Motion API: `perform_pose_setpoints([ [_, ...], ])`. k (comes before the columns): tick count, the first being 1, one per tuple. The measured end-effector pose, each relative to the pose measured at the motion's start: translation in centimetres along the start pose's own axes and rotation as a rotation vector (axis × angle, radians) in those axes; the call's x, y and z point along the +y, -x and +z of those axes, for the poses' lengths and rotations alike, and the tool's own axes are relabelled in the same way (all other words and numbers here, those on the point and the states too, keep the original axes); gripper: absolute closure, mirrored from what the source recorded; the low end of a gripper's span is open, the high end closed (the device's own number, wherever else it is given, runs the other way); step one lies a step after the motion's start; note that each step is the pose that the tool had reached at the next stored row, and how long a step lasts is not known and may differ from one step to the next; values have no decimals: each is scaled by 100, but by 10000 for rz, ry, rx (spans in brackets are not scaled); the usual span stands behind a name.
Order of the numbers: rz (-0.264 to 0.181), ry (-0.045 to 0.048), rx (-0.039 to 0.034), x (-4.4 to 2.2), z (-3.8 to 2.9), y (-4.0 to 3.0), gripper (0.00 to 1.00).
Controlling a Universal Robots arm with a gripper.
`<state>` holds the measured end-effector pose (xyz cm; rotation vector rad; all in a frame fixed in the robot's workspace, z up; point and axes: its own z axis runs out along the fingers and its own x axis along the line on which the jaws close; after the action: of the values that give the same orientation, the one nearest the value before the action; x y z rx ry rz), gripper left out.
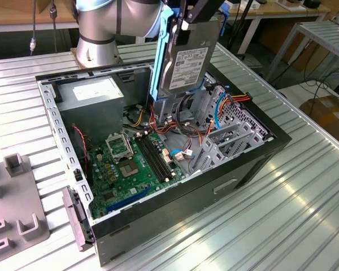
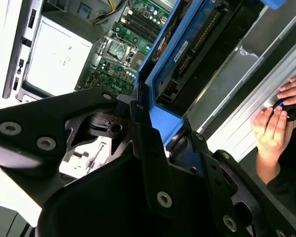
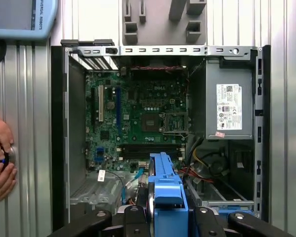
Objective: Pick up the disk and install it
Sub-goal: 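Insert the disk into the insertion slot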
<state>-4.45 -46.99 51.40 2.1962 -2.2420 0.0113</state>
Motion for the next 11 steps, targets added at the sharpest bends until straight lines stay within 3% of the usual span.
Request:
perform_pose_setpoints([
  [4,0,0,-1,-41,4,-131,63],
  [11,1,0,0,-71,26,-456,63],
])
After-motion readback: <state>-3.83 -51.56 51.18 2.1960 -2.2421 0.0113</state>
